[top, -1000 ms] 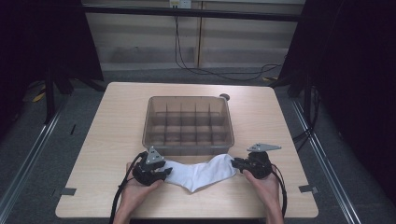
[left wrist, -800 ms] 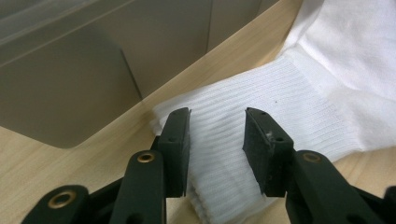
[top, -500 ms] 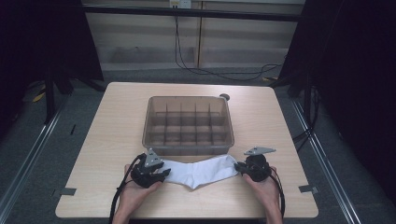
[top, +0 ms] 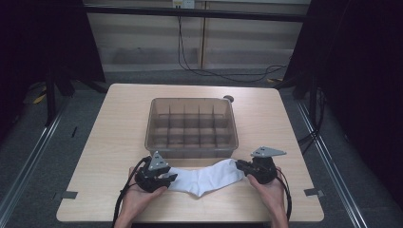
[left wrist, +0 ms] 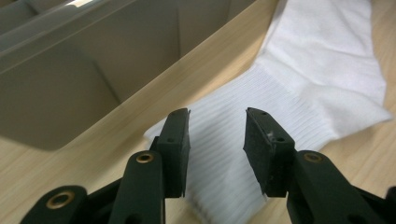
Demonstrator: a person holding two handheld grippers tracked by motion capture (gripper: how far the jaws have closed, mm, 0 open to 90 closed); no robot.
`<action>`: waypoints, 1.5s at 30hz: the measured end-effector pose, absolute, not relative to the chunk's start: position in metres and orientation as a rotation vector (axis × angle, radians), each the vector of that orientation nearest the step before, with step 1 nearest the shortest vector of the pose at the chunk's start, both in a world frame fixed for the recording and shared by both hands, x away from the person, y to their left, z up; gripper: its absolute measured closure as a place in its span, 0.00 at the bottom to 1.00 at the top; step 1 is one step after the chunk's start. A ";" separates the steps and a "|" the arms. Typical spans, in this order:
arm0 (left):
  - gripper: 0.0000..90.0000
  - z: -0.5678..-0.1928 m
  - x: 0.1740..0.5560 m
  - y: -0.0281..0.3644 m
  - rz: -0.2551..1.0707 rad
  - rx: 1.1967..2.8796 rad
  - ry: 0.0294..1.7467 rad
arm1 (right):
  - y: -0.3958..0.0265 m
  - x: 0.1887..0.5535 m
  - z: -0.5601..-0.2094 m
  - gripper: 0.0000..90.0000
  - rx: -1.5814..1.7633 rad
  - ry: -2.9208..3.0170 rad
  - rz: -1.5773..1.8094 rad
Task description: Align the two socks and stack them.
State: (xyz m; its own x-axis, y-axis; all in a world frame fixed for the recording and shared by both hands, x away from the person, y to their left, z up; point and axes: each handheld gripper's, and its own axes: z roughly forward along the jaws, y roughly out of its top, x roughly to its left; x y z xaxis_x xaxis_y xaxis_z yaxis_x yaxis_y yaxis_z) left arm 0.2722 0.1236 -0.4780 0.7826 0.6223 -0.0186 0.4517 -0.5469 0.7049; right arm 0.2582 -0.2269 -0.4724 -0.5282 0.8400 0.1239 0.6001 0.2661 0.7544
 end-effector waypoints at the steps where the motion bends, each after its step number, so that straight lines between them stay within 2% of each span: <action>1: 0.67 -0.479 0.274 0.122 0.285 2.240 0.798 | -0.224 0.260 -0.473 0.98 1.311 2.260 1.130; 5: 0.67 -0.485 0.280 0.119 0.301 2.267 0.817 | -0.218 0.274 -0.485 0.95 1.354 2.283 1.061; 12: 0.68 -0.491 0.274 0.119 0.322 2.264 0.793 | -0.222 0.281 -0.496 0.97 1.430 2.305 1.001; 19: 0.68 -0.492 0.256 0.108 0.247 2.270 0.719 | -0.232 0.274 -0.491 0.96 1.442 2.304 0.909; 21: 0.68 -0.491 0.253 0.104 0.239 2.274 0.703 | -0.236 0.274 -0.491 0.94 1.437 2.301 0.905; 24: 0.66 -0.490 0.252 0.099 0.239 2.283 0.693 | -0.242 0.273 -0.490 0.82 1.438 2.279 0.931; 25: 0.65 -0.489 0.252 0.098 0.241 2.280 0.690 | -0.243 0.272 -0.488 0.81 1.445 2.270 0.939; 29: 0.70 -0.484 0.255 0.102 0.246 2.273 0.695 | -0.251 0.265 -0.481 0.82 1.438 2.231 0.973; 33: 0.77 -0.484 0.260 0.110 0.252 2.274 0.726 | -0.260 0.263 -0.481 0.77 1.487 2.202 0.981; 40: 0.73 -0.487 0.260 0.109 0.256 2.279 0.714 | -0.256 0.268 -0.490 0.73 1.514 2.231 0.975; 45: 0.74 -0.490 0.260 0.105 0.251 2.283 0.699 | -0.253 0.270 -0.494 0.73 1.498 2.257 0.974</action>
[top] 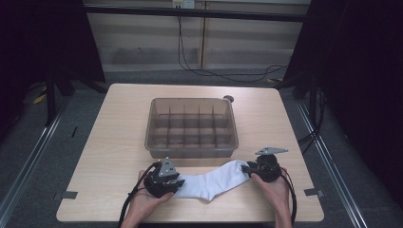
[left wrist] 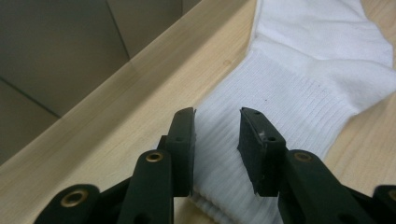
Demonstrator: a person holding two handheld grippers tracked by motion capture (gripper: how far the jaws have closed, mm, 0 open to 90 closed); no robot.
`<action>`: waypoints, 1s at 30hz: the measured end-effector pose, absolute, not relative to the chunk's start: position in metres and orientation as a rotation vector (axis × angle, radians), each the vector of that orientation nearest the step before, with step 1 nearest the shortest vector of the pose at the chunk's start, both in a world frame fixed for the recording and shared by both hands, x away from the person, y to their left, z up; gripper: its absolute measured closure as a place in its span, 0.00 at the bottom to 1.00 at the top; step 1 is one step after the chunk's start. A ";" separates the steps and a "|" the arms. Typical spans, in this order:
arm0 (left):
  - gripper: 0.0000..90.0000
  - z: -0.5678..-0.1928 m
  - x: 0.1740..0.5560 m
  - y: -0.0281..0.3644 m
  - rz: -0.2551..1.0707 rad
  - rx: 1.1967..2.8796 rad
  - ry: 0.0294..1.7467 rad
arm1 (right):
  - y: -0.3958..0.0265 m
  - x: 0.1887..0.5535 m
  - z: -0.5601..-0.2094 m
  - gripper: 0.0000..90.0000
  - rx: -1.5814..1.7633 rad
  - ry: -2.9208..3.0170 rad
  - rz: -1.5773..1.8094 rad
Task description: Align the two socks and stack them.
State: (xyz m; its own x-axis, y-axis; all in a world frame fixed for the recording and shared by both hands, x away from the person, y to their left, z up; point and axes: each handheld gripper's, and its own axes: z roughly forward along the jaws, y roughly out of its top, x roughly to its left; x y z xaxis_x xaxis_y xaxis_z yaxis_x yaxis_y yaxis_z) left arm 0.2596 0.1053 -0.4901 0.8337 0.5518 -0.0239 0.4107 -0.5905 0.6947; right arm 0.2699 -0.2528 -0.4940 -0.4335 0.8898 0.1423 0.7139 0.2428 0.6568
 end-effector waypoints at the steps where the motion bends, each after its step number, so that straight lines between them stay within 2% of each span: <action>1: 0.74 -0.490 0.260 0.105 0.251 2.283 0.699 | -0.252 0.270 -0.495 0.74 1.491 2.265 0.969; 11: 0.73 -0.494 0.258 0.102 0.254 2.279 0.692 | -0.249 0.272 -0.495 0.91 1.475 2.302 0.967; 30: 0.73 -0.495 0.257 0.100 0.238 2.261 0.711 | -0.247 0.271 -0.470 0.93 1.458 2.268 1.078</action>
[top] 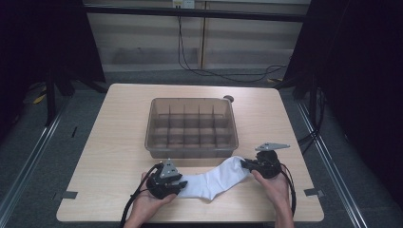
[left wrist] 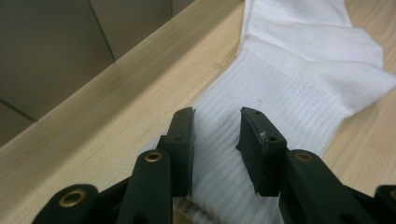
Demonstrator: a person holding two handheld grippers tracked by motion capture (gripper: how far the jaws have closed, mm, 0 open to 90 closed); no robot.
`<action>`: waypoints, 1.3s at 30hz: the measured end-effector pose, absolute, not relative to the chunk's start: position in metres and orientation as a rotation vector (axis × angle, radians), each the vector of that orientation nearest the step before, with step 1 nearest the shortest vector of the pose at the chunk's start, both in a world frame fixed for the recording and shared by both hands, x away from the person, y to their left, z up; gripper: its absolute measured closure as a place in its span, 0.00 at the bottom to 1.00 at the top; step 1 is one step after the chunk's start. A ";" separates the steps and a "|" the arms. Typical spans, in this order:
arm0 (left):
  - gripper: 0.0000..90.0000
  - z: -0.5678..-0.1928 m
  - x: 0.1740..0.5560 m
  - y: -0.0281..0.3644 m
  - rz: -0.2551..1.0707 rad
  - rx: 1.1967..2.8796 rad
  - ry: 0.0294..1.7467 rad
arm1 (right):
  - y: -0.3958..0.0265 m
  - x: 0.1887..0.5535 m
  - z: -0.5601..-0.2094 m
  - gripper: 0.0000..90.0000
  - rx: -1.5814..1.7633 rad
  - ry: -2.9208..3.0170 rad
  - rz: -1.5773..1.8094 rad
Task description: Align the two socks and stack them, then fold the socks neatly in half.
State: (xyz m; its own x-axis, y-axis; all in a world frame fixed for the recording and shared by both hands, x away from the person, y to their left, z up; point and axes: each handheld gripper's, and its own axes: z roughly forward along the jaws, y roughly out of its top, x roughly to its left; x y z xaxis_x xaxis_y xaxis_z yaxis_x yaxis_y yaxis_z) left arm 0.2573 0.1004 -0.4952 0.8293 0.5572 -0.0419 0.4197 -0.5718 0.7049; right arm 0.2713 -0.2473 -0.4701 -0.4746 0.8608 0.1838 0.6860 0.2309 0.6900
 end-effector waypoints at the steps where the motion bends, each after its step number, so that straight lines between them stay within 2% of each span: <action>1: 0.73 -0.496 0.257 0.100 0.234 2.254 0.708 | -0.247 0.271 -0.469 0.93 1.457 2.269 1.082; 18: 0.73 -0.496 0.255 0.083 0.204 2.254 0.699 | -0.245 0.260 -0.441 0.93 1.391 2.268 1.148; 39: 0.73 -0.494 0.254 0.060 0.193 2.271 0.687 | -0.229 0.256 -0.429 0.93 1.292 2.302 1.215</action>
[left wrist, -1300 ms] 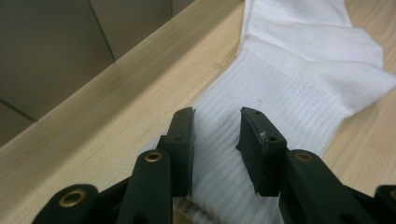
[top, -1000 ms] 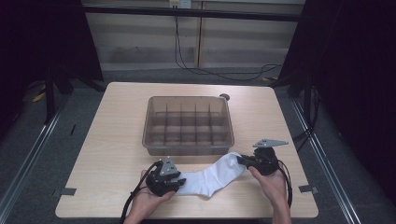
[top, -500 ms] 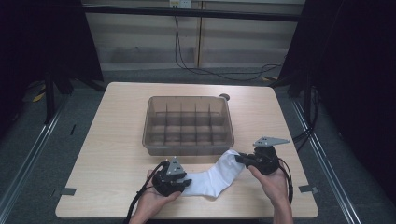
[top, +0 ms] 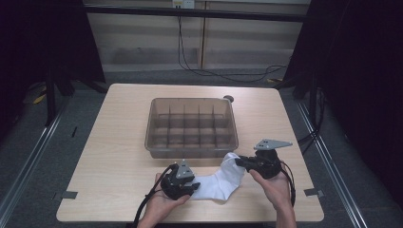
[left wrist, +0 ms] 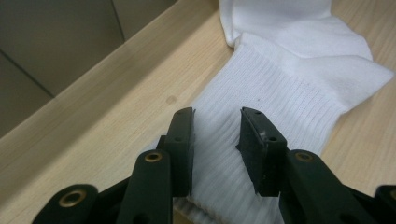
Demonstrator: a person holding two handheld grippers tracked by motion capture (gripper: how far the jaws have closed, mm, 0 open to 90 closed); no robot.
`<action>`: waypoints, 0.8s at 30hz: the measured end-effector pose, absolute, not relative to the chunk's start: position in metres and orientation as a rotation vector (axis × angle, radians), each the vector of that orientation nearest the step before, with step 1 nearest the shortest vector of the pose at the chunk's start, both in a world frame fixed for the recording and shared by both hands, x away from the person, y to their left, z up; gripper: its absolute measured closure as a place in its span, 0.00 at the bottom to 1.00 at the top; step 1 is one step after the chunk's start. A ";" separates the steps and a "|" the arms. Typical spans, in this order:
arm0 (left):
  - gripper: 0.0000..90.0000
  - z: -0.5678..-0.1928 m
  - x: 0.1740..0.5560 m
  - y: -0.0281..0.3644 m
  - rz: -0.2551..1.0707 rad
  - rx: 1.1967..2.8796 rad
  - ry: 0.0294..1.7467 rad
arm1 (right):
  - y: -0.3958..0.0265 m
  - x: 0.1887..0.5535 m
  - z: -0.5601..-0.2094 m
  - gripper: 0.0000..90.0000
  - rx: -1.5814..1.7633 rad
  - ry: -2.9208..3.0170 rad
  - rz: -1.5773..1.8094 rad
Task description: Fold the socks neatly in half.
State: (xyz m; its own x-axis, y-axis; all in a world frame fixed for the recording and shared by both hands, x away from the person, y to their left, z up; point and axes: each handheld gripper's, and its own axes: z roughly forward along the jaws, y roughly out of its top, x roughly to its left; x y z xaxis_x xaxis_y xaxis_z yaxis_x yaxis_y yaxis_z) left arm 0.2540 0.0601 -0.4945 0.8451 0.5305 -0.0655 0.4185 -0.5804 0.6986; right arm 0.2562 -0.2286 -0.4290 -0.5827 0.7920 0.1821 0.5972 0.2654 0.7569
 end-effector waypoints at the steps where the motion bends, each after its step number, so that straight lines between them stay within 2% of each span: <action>1: 0.73 -0.494 0.254 0.059 0.192 2.275 0.690 | -0.228 0.256 -0.428 0.93 1.287 2.308 1.211; 24: 0.73 -0.495 0.250 0.043 0.233 2.250 0.753 | -0.203 0.245 -0.409 0.93 1.160 2.377 1.188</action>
State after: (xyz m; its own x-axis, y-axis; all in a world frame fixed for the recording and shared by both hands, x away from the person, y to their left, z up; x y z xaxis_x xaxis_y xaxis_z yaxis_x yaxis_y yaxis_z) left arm 0.2496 0.0426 -0.4947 0.8114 0.5817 -0.0575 0.4472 -0.5543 0.7020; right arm 0.2452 -0.2028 -0.4092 -0.6556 0.7444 0.1265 0.5481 0.3539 0.7578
